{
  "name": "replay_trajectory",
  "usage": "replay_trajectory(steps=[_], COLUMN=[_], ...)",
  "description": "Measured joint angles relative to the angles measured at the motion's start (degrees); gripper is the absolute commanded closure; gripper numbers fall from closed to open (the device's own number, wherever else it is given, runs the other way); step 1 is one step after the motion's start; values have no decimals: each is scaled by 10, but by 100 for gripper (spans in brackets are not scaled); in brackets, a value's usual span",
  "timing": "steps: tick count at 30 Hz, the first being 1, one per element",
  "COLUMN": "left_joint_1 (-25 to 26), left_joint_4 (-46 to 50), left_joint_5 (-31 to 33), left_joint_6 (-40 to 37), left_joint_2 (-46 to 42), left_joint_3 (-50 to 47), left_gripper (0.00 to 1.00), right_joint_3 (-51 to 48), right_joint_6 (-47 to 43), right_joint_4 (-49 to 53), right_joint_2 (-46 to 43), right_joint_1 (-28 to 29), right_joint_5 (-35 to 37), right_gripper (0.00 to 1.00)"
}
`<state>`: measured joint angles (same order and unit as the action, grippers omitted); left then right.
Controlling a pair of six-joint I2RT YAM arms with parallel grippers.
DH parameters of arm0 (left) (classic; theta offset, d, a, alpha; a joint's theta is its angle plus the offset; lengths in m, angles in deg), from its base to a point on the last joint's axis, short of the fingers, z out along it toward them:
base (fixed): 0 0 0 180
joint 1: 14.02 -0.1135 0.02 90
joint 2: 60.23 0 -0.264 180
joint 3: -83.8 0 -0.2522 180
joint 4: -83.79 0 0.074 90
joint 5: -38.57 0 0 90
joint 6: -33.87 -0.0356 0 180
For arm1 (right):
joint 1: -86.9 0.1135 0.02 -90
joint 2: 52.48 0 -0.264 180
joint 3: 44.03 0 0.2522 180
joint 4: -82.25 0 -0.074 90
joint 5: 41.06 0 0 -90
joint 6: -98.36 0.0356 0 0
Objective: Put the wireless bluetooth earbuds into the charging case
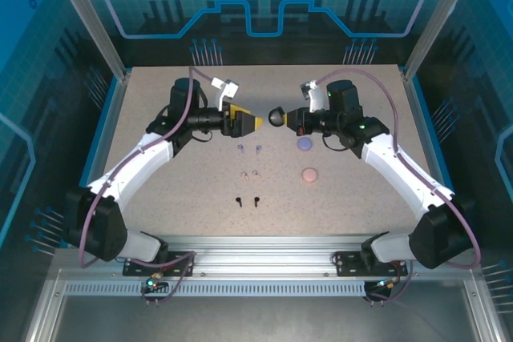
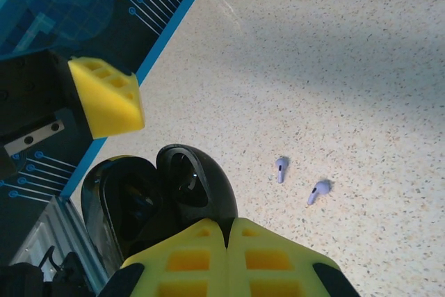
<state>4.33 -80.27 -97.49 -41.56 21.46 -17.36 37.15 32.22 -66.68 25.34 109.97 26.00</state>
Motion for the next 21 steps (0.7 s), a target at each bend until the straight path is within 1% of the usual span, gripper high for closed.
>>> replay_trajectory(steps=[12,21], left_joint_1=[0,0], left_joint_4=[139,228], left_joint_5=[-53,-94], left_joint_6=[-96,-151], left_joint_2=[76,107], left_joint_3=[121,170], left_gripper=[3,3], right_joint_3=[69,131], right_joint_6=[-110,-169], right_joint_4=[66,103], right_joint_2=[28,68], right_joint_1=[0,15], right_joint_5=[-10,-17], right_gripper=[100,100])
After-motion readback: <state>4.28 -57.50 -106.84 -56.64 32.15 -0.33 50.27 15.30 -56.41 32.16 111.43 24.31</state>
